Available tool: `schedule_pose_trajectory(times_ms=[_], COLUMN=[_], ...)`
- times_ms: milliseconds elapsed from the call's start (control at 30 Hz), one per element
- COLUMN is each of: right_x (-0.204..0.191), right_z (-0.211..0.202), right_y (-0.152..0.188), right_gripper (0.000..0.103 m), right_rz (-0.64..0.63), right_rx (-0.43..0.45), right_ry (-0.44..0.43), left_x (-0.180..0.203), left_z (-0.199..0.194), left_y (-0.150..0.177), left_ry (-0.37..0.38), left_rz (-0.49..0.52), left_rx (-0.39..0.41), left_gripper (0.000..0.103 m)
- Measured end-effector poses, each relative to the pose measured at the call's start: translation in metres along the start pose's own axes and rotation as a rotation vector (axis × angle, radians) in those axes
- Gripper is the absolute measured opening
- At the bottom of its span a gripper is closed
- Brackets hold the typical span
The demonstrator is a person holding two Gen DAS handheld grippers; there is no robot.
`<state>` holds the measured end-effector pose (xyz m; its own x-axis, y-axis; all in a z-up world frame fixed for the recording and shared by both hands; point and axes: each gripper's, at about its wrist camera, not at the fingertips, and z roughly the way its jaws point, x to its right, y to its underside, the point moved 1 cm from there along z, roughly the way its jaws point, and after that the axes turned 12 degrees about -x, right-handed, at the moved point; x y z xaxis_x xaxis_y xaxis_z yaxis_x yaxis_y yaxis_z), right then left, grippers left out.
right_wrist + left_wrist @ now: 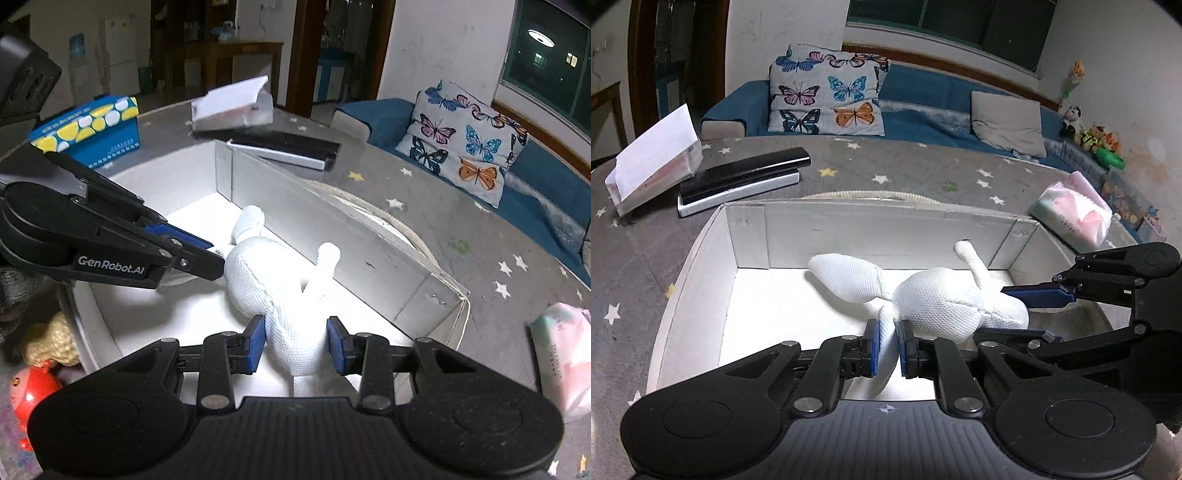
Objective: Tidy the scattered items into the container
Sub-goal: 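Lift the white plush doll with both grippers and lower it into the box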
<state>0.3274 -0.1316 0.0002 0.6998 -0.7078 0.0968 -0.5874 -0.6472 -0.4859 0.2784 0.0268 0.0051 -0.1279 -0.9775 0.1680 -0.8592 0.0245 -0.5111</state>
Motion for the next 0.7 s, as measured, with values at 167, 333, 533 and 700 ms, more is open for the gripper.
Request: schedule_pose_trajectory(times_ms=[167, 333, 533, 700], right_x=[-0.001, -0.001, -0.001, -0.007], right_z=[0.002, 0.0, -0.009, -0.025], right_y=[0.002, 0.002, 0.004, 0.011], right_gripper=[0.038, 0.048, 0.049, 0.06], right_rz=[0.006, 0.014, 0.028, 0.031], right_rx=[0.0, 0.016, 0.044, 0.084], right_ry=[0.02, 0.069, 0.07, 0.063], left_x=[0.0, 0.002, 0.003, 0.008], left_z=[0.0, -0.003, -0.011, -0.023], left_y=[0.001, 0.002, 0.006, 0.012], left_ry=[-0.006, -0.012, -0.017, -0.011], left_rz=[-0.002, 0.0, 0.004, 0.013], left_rx=[0.004, 0.009, 0.02, 0.04], left_gripper=[0.013, 0.014, 0.014, 0.014])
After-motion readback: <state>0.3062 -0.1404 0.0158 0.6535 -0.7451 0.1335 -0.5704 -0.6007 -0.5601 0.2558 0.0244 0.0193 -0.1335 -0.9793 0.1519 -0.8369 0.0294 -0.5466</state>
